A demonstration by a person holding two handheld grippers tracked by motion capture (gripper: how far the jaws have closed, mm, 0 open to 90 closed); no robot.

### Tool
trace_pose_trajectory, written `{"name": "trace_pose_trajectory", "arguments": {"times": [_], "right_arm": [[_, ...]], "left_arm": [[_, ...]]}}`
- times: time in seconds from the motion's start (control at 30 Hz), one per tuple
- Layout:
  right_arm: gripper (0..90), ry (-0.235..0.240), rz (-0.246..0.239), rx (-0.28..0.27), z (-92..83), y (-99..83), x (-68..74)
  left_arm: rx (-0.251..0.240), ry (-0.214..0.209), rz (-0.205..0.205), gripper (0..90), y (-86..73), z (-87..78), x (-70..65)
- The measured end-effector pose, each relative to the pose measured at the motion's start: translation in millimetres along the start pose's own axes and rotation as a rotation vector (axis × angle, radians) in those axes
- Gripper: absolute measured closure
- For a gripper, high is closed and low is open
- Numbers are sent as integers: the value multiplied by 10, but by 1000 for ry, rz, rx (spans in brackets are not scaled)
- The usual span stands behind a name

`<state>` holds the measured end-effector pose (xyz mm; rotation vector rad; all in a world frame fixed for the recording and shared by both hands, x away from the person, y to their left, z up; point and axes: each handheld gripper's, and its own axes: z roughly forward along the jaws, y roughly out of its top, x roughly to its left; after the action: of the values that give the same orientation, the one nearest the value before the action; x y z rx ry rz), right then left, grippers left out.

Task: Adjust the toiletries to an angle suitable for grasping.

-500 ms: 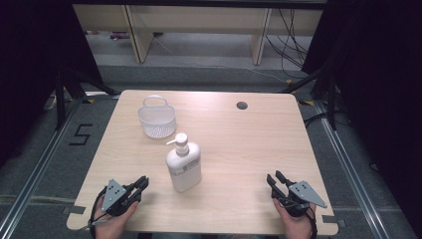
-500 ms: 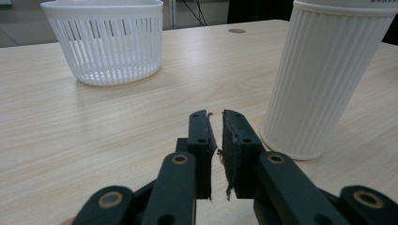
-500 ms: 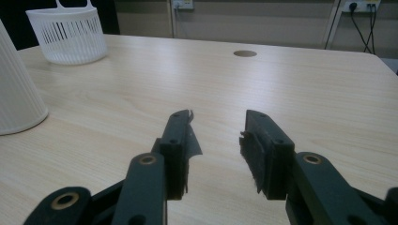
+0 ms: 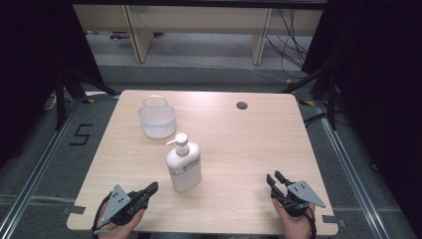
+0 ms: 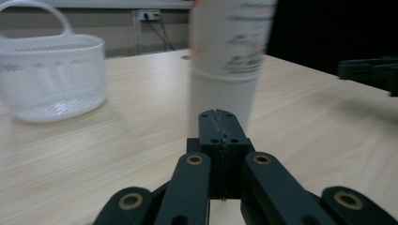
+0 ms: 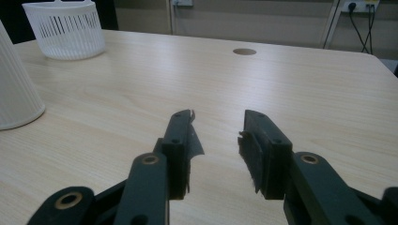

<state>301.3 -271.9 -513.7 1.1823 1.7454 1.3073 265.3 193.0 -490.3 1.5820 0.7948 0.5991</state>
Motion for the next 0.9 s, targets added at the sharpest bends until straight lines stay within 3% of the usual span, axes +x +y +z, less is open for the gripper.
{"name": "trace_pose_trajectory", "arguments": {"times": [0.07, 0.1, 0.17, 0.2, 0.47, 0.7, 0.9], "right_arm": [[632, -3, -2, -3, 6, -2, -4], [632, -5, 33, 3, 9, -6, 24], [631, -1, 32, 1, 9, -6, 23], [631, -3, -10, 5, 8, 2, -7], [626, -1, -13, 5, 13, 2, -11], [622, -8, -3, -7, 18, -2, -6], [619, -6, -2, -6, 19, -1, -5]], "left_arm": [[10, -20, 11, 898, 47, 11, -75], [-11, -44, 18, 898, 65, 35, -99], [-6, -46, 26, 898, 91, 40, -131], [-5, -62, 33, 898, 141, 65, -185], [37, -91, 55, 897, 265, 253, -287], [51, -83, 65, 897, 302, 402, -279], [64, -62, 70, 897, 304, 436, -244]]}}
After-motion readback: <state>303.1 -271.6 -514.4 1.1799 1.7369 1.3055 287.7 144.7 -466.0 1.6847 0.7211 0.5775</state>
